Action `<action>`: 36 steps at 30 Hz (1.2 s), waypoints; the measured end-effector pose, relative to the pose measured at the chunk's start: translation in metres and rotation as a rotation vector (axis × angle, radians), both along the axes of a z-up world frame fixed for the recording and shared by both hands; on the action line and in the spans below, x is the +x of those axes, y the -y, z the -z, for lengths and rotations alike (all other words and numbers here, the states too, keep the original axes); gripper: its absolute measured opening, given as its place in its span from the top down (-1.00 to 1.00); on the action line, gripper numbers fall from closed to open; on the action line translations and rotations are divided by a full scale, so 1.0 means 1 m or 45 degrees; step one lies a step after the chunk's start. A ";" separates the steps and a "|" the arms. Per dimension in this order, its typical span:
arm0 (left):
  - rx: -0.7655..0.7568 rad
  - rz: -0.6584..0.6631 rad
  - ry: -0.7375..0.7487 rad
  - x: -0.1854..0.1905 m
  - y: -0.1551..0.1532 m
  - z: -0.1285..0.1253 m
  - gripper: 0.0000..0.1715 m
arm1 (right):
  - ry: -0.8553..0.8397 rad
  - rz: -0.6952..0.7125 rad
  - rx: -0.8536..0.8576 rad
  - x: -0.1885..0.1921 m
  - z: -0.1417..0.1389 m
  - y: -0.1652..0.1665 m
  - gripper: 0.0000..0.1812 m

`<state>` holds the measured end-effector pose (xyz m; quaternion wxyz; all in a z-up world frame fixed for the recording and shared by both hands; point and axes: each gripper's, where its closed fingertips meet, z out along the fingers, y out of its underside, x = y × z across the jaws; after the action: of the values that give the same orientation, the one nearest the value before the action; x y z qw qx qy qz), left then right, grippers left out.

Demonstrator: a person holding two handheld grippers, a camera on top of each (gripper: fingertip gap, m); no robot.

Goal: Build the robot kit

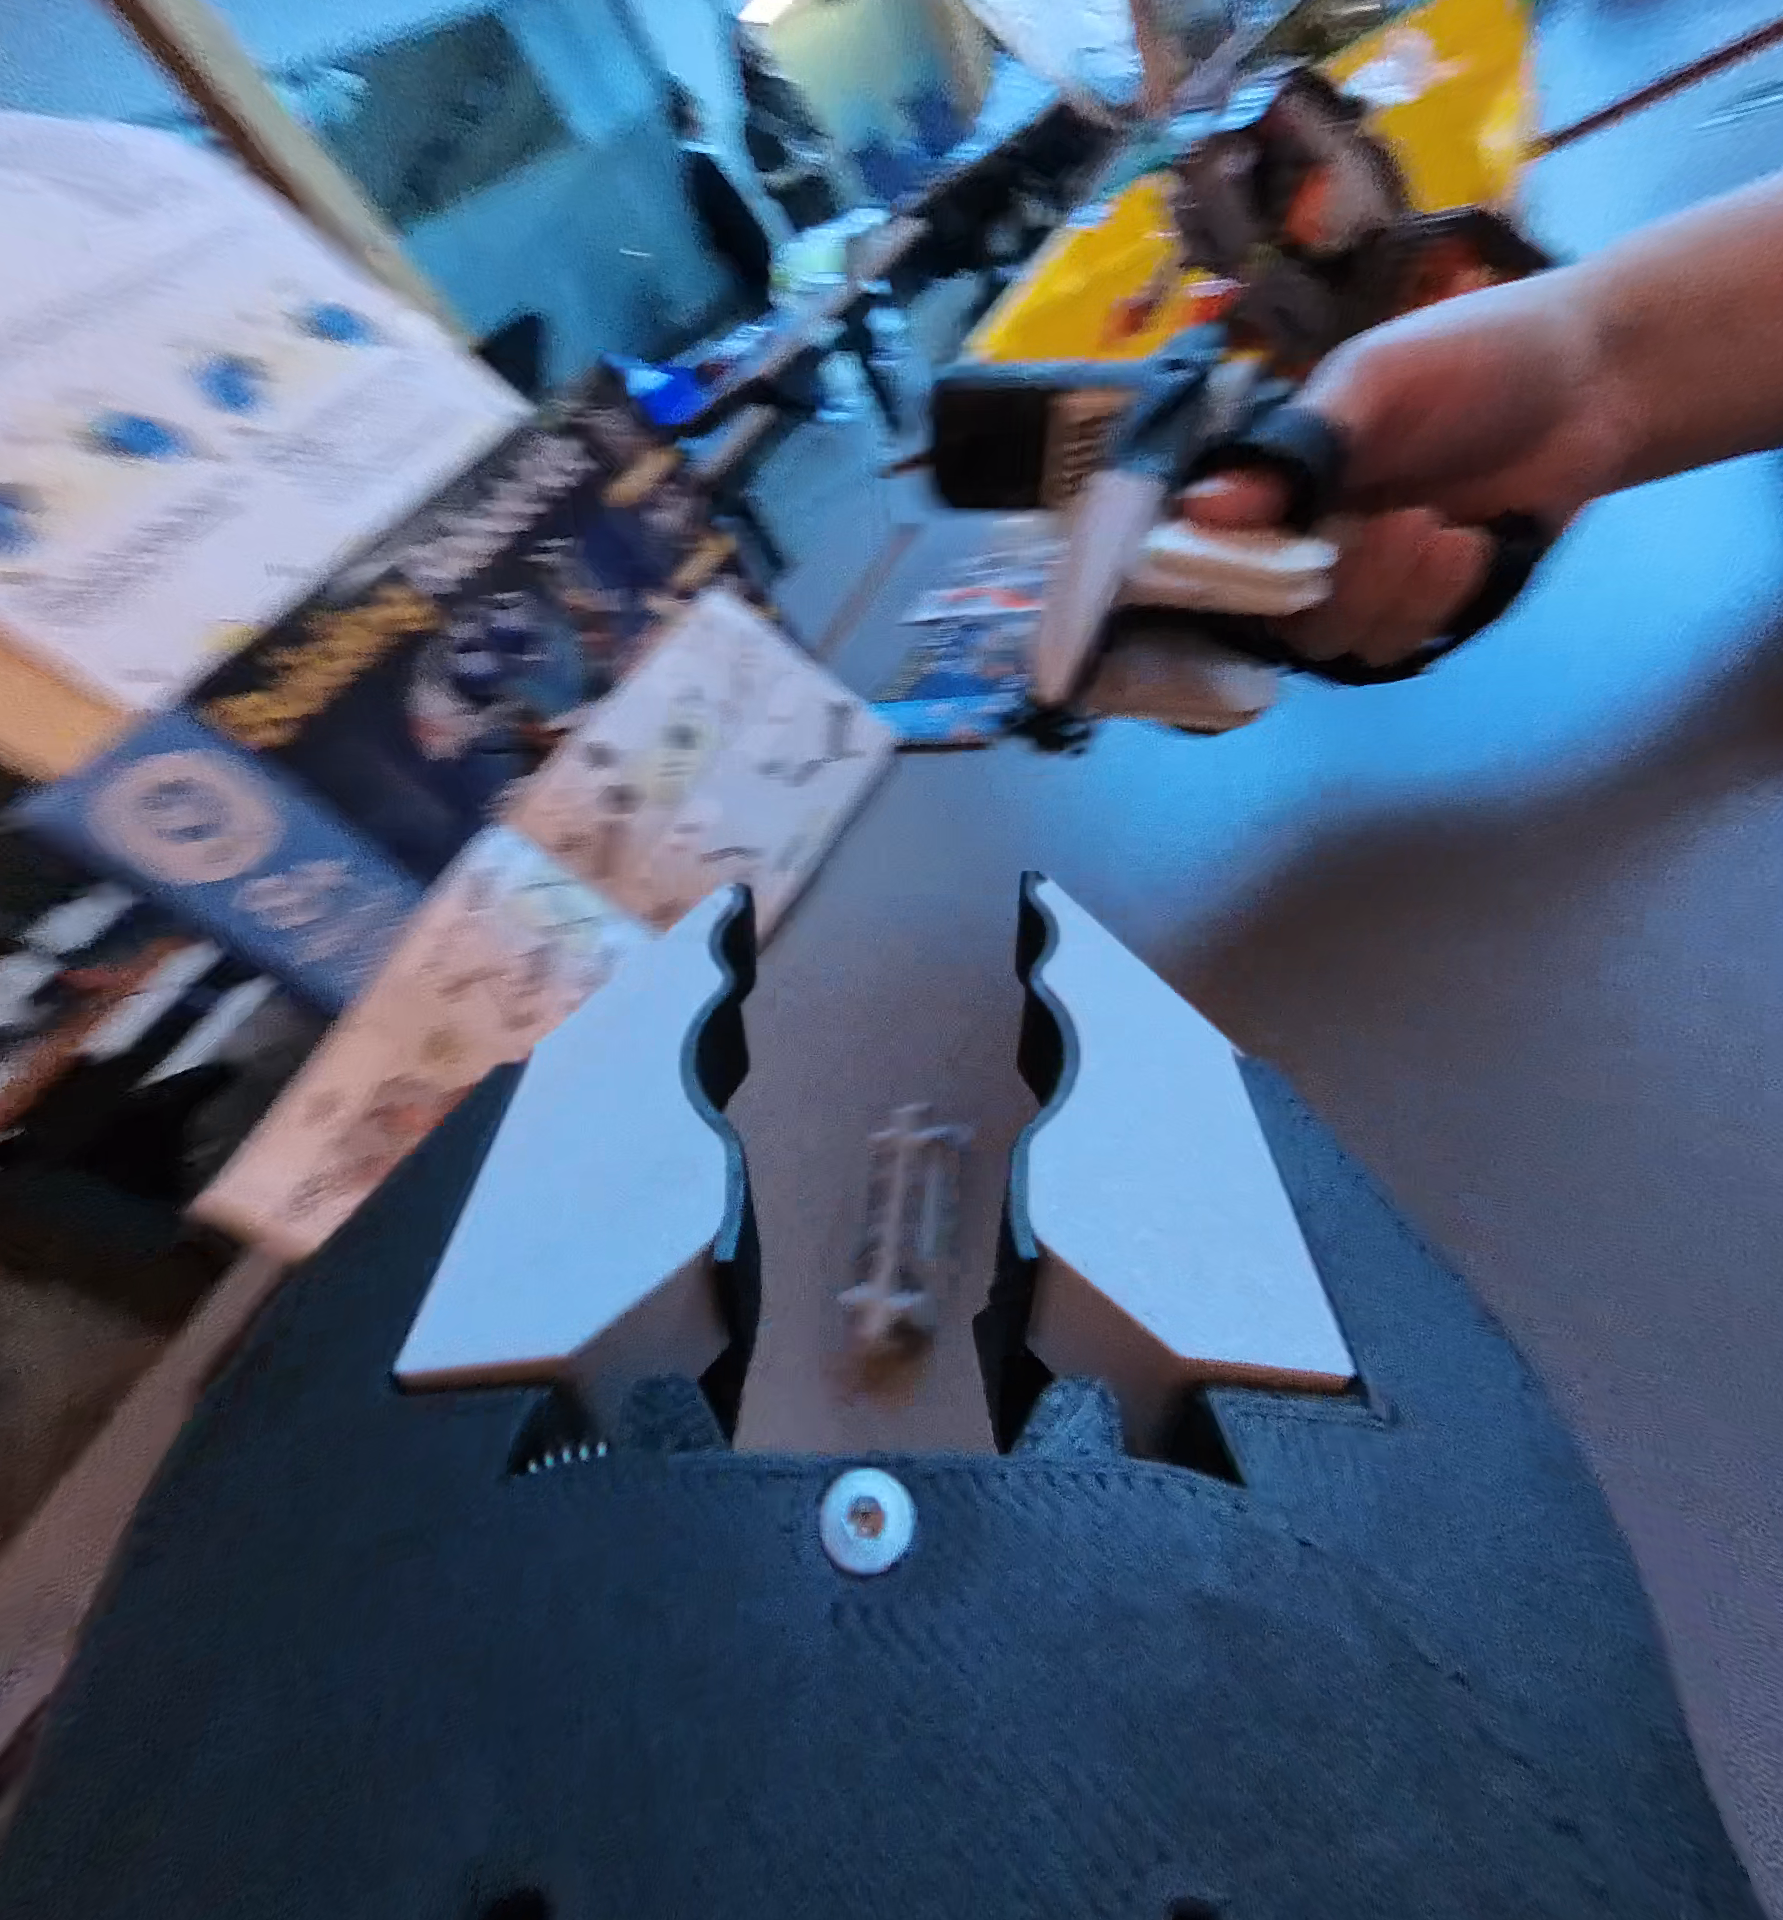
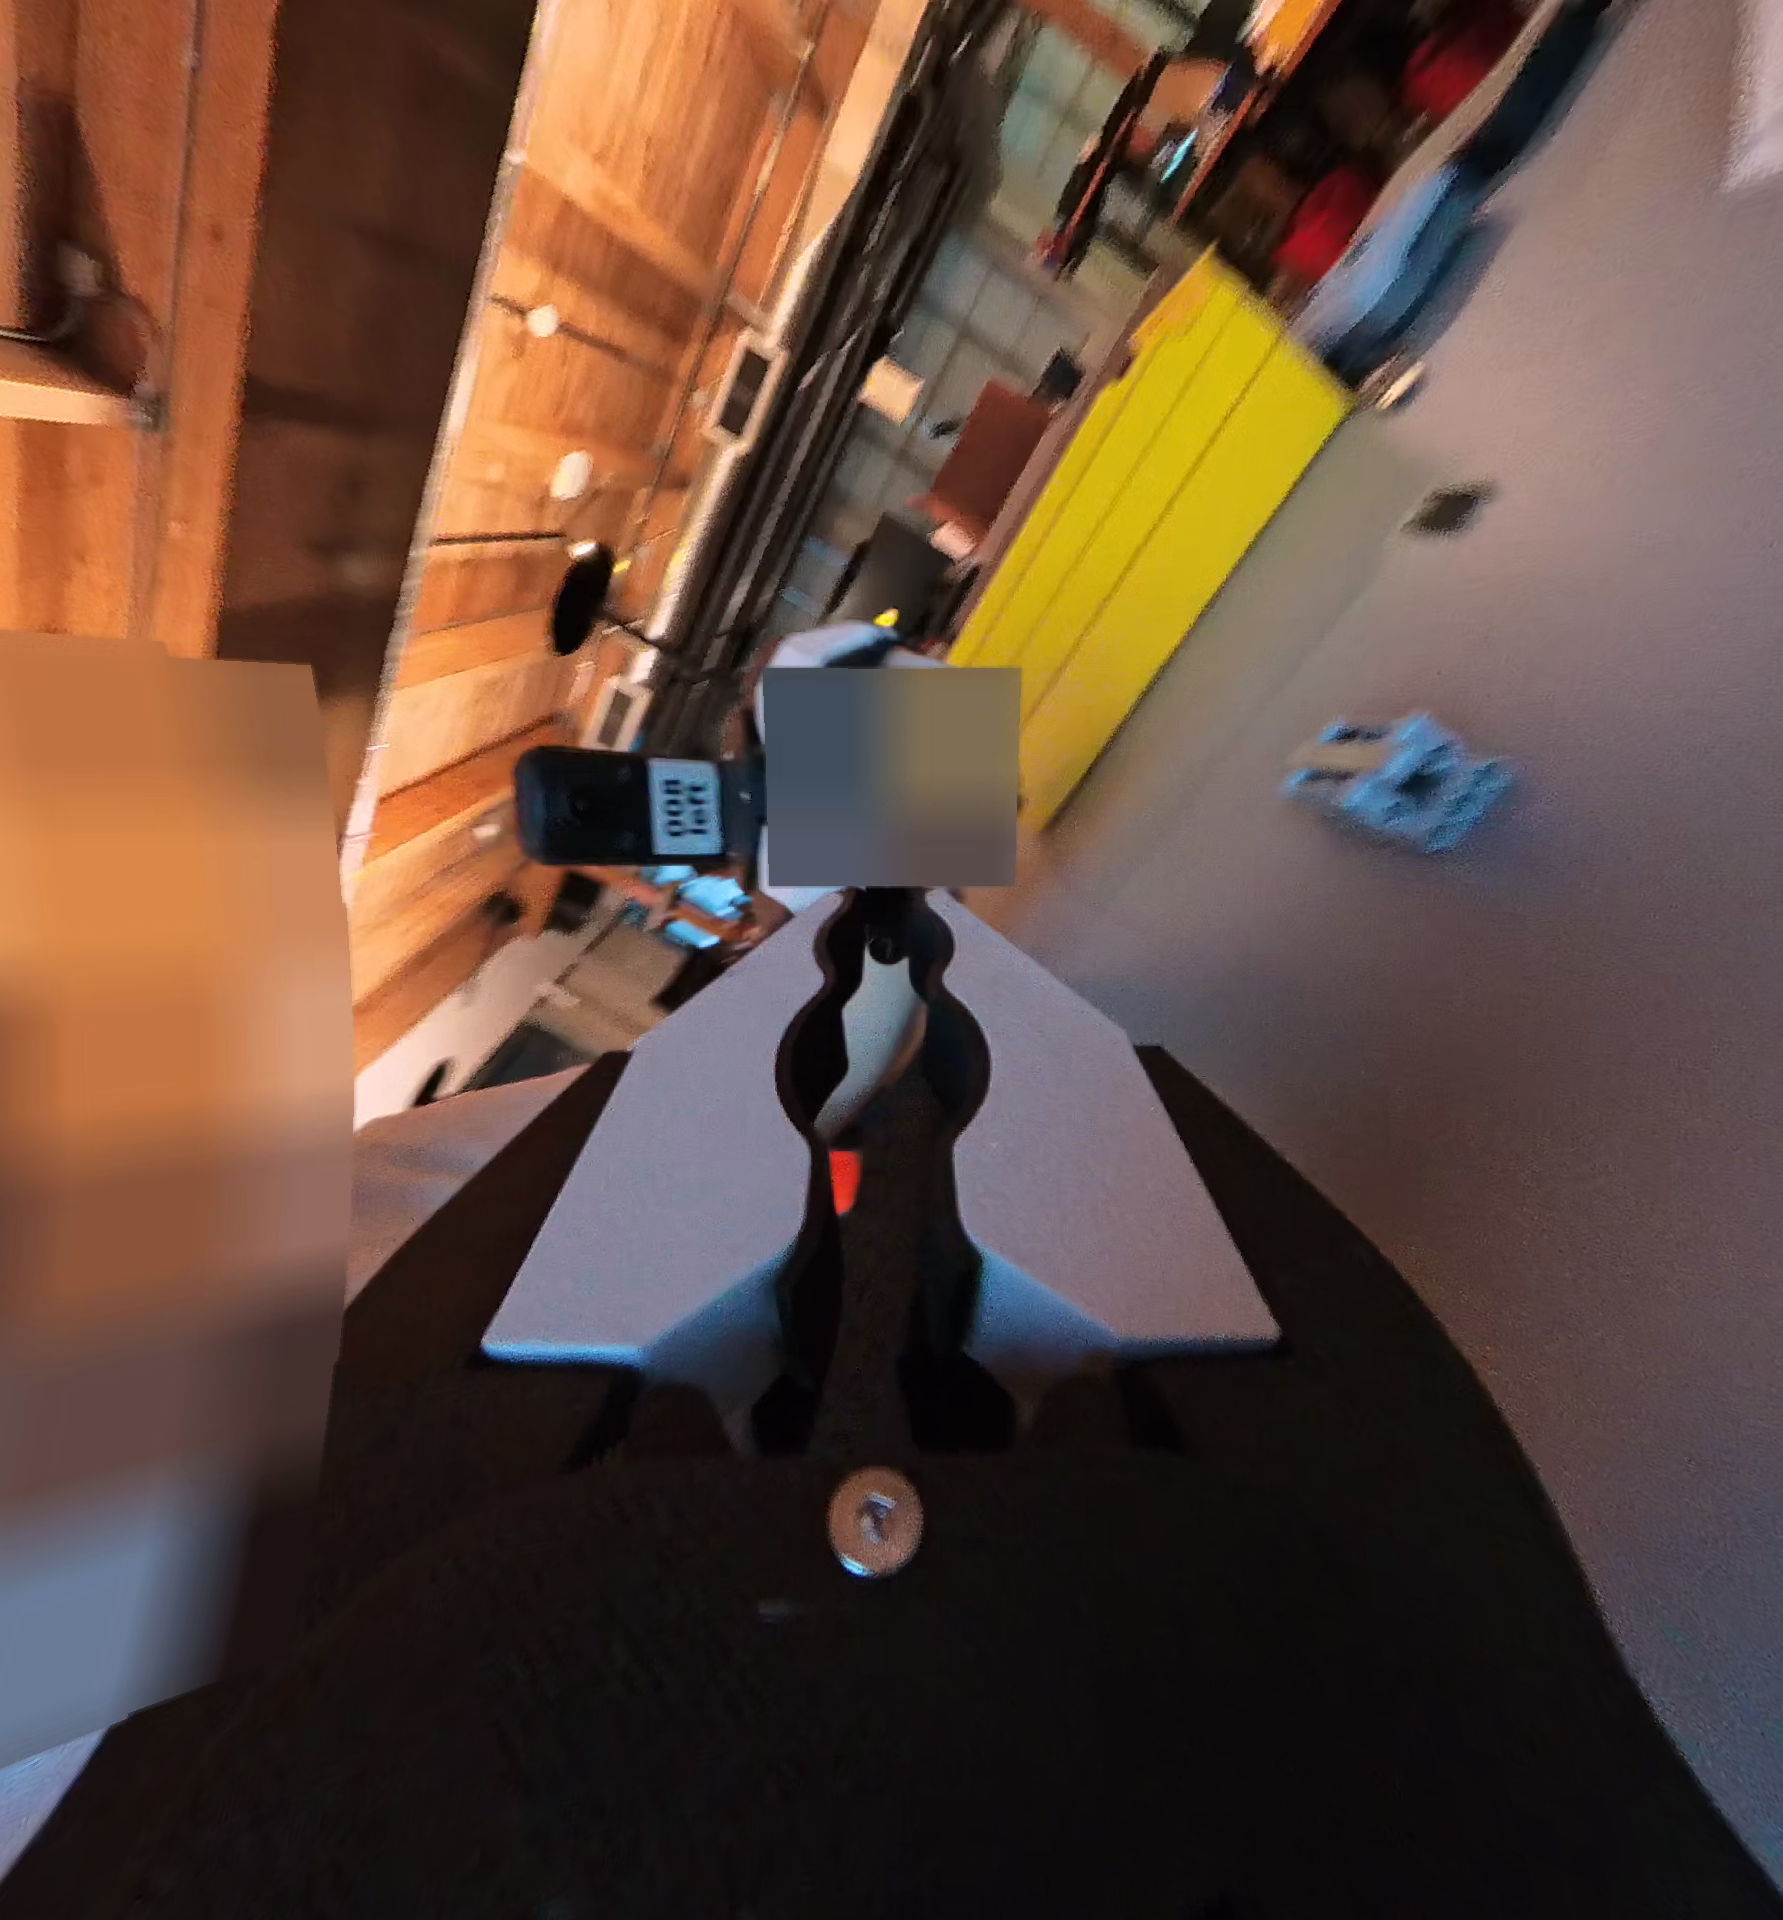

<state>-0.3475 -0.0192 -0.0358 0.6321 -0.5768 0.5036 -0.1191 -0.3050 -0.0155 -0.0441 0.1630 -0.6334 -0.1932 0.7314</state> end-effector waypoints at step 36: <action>-0.919 -0.578 -0.180 -0.141 -0.136 0.116 0.50 | 0.221 0.139 0.206 0.019 0.026 -0.029 0.93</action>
<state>-0.4885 0.1168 -0.1519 0.3641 -0.8637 0.3322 -0.1057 -0.2855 0.0139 -0.0702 0.2359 -0.6887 -0.2300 0.6459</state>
